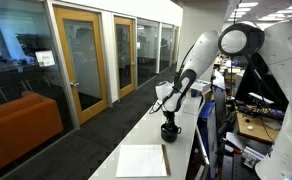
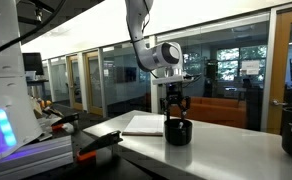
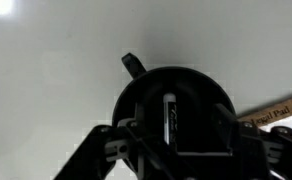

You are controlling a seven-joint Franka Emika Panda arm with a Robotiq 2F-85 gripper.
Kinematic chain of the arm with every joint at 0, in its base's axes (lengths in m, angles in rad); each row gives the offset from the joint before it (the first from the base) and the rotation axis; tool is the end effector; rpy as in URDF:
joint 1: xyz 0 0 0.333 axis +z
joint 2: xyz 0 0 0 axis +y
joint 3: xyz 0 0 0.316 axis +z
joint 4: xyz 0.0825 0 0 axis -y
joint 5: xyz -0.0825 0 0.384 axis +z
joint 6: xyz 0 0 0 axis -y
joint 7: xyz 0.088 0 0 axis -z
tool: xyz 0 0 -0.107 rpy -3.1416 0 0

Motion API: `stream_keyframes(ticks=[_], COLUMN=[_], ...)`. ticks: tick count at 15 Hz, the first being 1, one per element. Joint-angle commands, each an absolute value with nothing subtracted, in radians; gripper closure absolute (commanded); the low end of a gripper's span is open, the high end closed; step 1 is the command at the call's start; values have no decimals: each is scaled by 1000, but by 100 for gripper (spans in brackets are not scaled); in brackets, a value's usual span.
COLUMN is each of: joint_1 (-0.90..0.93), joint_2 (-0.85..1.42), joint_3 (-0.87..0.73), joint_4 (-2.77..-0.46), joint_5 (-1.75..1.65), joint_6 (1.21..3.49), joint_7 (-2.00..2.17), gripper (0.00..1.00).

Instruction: Remove the marker from the black mug and place it on the book, put the black mug on top of the book

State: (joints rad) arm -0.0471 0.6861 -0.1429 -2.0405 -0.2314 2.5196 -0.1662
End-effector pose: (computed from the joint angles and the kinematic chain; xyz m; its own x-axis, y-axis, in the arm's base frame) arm 0.5494 -0.1079 0.0878 0.9515 0.1759 -0.2522 0.2160 -0.9661 0.1412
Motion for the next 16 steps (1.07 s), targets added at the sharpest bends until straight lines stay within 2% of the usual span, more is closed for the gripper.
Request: stream_keyframes(ticks=[1,6,10,16], joint_1=[-57,-64,-78,-106], joint_2=[723,750,753,796], joint_3=[-138,-136,-133,-122], joint_4=[-2022,-2022,-2030,-2043], joint_5=[-255,-256,-260,-260], joint_6=[2551,2602,2666,2767], joint_7=[-165,-185,-218,-280], gripper=[31,36,34,39])
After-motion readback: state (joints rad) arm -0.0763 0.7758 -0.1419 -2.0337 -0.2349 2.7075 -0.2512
